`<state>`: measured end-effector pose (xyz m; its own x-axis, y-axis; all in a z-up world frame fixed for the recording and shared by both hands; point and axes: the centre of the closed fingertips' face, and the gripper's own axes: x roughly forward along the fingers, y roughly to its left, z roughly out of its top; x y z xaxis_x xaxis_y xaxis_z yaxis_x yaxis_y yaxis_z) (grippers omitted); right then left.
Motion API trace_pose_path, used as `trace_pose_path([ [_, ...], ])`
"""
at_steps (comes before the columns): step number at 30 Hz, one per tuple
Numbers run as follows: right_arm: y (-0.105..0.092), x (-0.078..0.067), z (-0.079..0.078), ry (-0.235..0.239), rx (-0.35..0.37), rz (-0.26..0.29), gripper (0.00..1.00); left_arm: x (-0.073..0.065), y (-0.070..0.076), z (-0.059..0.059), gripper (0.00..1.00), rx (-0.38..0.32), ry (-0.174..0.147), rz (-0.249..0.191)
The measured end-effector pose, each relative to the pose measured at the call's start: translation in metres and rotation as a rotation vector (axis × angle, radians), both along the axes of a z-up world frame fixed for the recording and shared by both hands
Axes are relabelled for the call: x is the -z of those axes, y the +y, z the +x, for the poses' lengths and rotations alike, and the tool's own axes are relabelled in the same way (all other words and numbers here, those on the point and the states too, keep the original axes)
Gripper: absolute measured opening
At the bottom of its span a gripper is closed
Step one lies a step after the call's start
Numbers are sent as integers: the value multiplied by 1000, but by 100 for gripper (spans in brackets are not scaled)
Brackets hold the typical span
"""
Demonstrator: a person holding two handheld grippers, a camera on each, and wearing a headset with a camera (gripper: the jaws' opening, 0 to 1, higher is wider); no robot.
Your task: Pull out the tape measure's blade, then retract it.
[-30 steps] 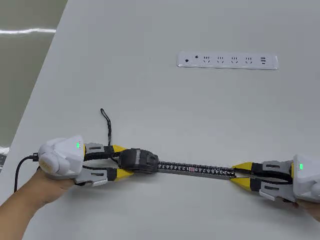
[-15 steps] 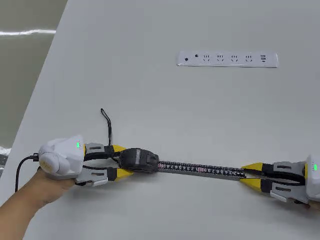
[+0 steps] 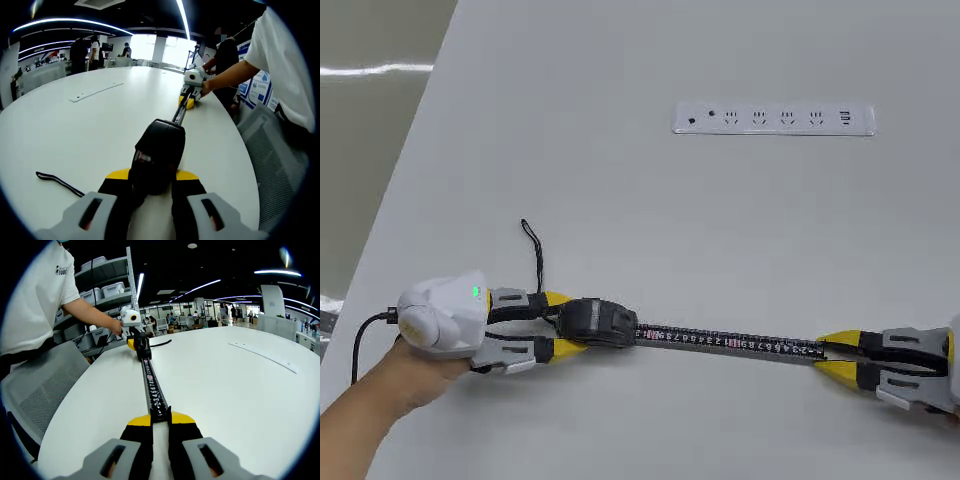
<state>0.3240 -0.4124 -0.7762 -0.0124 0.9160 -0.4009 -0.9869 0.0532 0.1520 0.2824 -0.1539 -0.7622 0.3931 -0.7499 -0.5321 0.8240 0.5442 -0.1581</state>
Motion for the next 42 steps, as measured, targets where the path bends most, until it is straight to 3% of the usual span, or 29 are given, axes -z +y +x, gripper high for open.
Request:
trace_pose_path([
  [19, -13, 0, 1, 4, 19, -4, 7, 0, 2, -2, 26, -3, 2, 1],
  [42, -14, 0, -2, 18, 22, -11, 10, 0, 0, -1, 26, 4, -1, 3],
])
